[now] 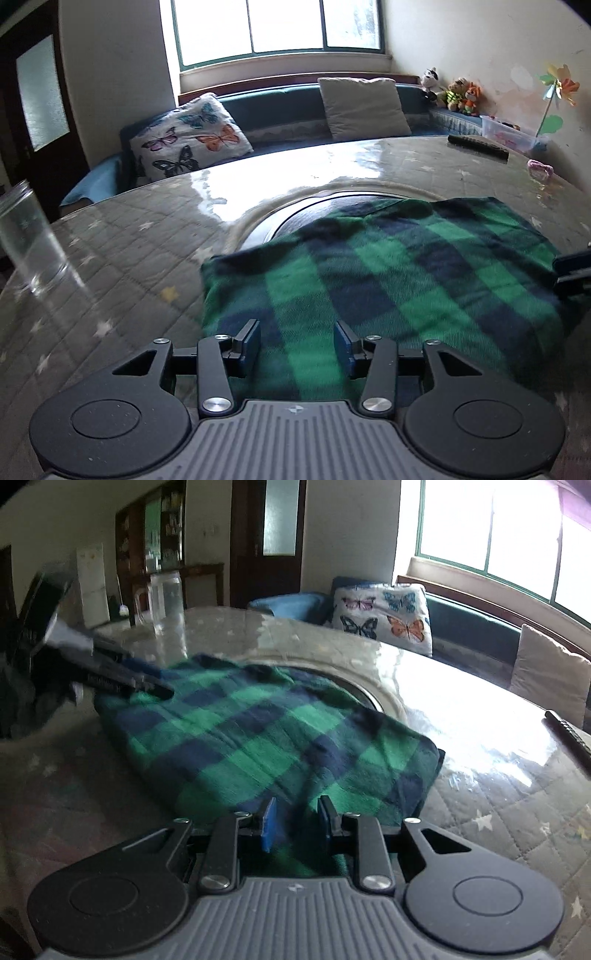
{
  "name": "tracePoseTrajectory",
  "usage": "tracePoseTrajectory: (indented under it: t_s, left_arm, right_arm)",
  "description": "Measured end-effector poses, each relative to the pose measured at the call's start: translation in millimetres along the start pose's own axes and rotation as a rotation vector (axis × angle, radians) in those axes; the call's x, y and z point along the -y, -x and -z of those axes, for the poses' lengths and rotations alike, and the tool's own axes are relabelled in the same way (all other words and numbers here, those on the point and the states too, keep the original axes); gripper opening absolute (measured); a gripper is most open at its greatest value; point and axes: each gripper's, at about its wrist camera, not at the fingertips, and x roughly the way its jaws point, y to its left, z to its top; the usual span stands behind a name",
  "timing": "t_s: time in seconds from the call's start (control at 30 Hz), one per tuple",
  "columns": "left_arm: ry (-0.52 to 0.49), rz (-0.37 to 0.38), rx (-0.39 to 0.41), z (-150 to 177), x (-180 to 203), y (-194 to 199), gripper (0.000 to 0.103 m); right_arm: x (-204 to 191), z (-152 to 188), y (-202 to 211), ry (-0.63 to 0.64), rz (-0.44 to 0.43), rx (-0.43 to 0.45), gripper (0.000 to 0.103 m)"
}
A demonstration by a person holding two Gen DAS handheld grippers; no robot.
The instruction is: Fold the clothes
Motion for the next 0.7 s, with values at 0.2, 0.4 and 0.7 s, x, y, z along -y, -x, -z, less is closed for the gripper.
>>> tracePoseTrajectory:
  t_s: [0.2, 0.4, 0.7]
  left_arm:
    - [-0.012, -0.042, 0.012, 13.5, 0.4, 8.7, 0.048]
    - [0.002, -0.056, 0.011, 16.9, -2.8, 8.2, 0.048]
    - [-0.002, -0.068, 0.010, 17.9, -0.2, 6.2, 0.048]
  right_arm:
    - [-3.9, 14.8, -1.6, -0.030, -0.013, -0.026, 0.028]
    - [2.6, 24.4, 21.3, -0.059, -0.007, -0.042, 0.028]
    - [44.5, 20.0, 38.0, -0.243, 0.019, 0.004, 0.028]
